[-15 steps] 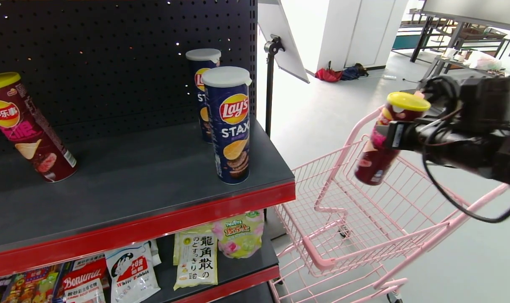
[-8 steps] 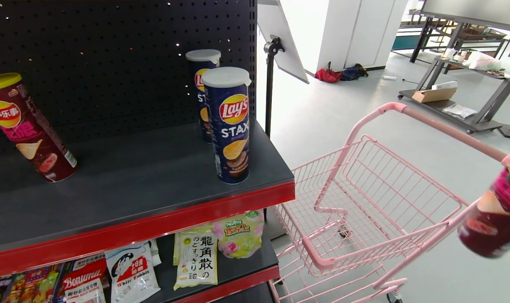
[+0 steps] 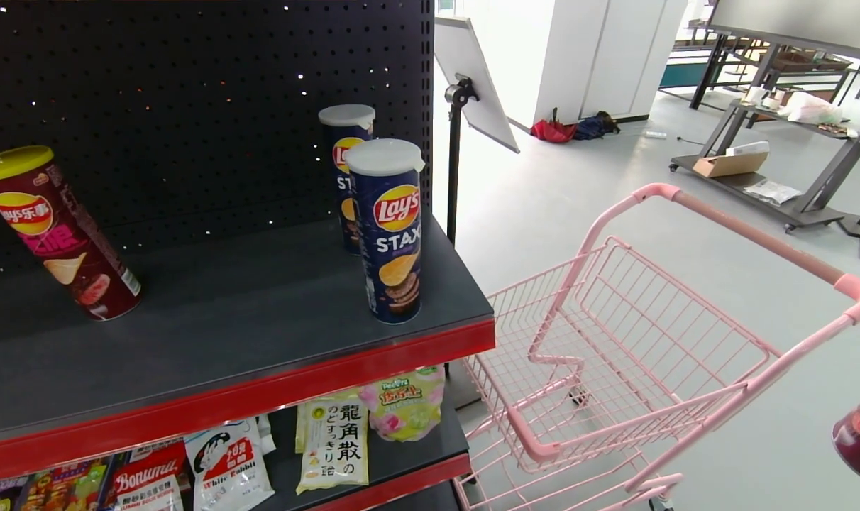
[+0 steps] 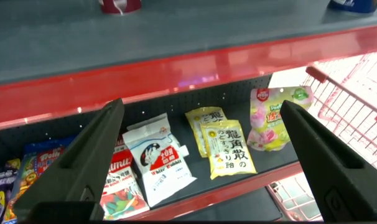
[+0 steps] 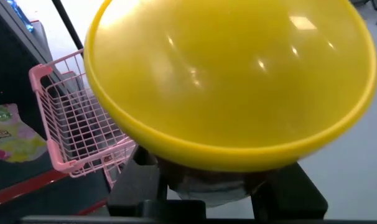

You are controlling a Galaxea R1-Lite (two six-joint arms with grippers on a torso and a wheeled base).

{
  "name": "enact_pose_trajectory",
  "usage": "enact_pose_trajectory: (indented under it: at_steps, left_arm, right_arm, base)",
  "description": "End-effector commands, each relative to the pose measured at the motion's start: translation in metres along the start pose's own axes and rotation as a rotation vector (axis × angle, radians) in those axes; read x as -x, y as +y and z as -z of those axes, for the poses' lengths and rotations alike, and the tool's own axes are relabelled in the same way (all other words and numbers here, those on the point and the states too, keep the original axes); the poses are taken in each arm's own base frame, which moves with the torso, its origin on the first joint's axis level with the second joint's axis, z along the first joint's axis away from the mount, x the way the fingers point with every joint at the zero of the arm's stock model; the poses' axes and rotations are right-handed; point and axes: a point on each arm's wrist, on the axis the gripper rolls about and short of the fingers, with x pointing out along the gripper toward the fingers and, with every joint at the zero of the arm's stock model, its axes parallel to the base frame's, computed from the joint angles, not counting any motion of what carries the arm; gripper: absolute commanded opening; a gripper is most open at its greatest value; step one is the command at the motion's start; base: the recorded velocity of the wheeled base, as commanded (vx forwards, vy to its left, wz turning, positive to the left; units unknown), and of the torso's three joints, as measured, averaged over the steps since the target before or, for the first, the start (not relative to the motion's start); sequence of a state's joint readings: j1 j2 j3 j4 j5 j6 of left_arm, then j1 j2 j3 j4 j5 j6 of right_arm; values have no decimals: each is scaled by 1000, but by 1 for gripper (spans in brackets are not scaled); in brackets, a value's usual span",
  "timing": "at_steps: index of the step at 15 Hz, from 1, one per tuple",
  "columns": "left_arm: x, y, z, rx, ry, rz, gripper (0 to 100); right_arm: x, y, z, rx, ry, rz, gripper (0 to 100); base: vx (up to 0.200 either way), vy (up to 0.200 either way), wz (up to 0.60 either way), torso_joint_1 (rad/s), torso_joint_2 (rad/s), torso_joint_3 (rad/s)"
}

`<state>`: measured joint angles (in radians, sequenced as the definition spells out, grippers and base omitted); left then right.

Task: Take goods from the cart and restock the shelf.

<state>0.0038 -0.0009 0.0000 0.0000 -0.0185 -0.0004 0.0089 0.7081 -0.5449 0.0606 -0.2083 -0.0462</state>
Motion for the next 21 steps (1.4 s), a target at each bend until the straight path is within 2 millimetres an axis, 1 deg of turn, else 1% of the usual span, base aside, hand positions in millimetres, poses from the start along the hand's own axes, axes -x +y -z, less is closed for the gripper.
enact_pose_trajectory:
  at_steps: [1,7,14,16,21]
  left_arm:
    - [0,0,0,1,1,-1,100]
    - [0,0,0,0,1,-1,100]
    - [0,0,0,1,1,-1,100]
    - [0,0,0,0,1,-1,100]
    - [0,0,0,1,1,-1,100]
  right_arm:
    - [0,0,2,1,4,-2,0]
    - [-4,2,15,18,46,-4,0]
    - [-6,2,14,46,51,-5,0]
    - [-5,2,14,52,47,1,0]
    - [-2,1,19,60,43,2,0]
  base:
    - [0,0,0,178,-447,-271]
    - [0,0,0,166,-392,-236]
    - [0,0,0,156,-362,-206]
    - [0,0,0,58,-134,-56]
    - [0,0,600,11,-13,-5]
